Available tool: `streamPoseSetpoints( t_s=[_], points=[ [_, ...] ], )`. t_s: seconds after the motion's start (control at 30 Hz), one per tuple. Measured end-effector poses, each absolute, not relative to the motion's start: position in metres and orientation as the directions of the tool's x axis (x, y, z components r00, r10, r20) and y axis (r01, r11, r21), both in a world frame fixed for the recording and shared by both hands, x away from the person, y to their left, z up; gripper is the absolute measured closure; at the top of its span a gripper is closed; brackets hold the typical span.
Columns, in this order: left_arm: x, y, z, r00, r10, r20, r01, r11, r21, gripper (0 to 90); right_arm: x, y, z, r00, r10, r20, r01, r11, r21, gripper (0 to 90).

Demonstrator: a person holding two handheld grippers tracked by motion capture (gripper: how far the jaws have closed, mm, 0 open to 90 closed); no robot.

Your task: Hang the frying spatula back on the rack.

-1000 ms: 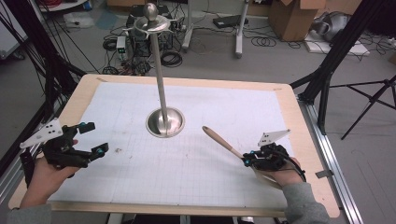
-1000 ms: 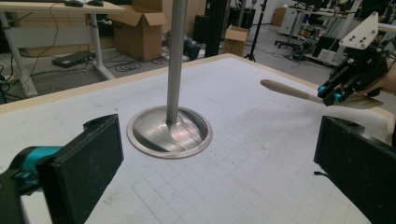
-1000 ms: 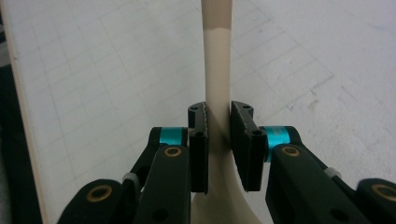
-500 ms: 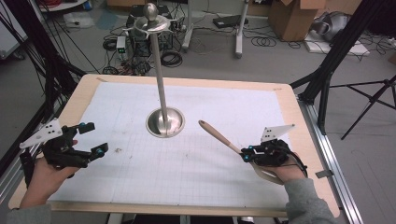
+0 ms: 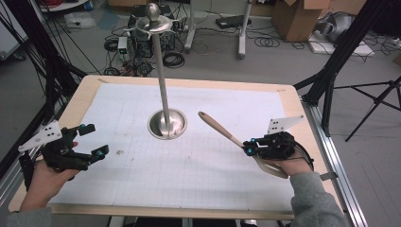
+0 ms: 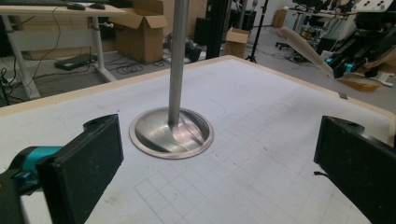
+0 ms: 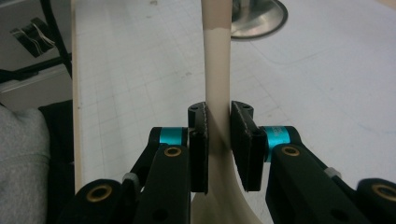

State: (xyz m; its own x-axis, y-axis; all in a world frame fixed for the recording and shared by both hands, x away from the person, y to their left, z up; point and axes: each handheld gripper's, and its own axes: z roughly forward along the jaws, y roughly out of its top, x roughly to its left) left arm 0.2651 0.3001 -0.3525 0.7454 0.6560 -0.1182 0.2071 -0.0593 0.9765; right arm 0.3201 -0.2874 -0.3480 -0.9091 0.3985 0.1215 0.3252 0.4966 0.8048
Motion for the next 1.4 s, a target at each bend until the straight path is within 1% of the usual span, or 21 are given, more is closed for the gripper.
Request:
streamPoseSetpoints(
  t_s=[0.2,0.87,1.07,1.4],
  points=[
    [0.265,0.299,-0.354,0.748,0.652,-0.124,0.218,-0.065,0.974,1.8,0.324,-0.288,-0.337,-0.917,0.383,0.113,0.304,0.487,0.819,77.7],
    [0.264,0.302,-0.357,0.748,0.65,-0.132,0.22,-0.055,0.974,1.8,0.337,-0.292,-0.302,-0.921,0.379,0.095,0.272,0.448,0.852,77.6],
    [0.264,0.302,-0.357,0.75,0.648,-0.133,0.222,-0.057,0.973,1.8,0.341,-0.286,-0.295,-0.917,0.388,0.092,0.281,0.464,0.84,77.7],
    [0.263,0.304,-0.357,0.747,0.651,-0.135,0.222,-0.053,0.974,1.8,0.347,-0.272,-0.276,-0.928,0.366,0.066,0.241,0.459,0.855,77.7]
  ],
)
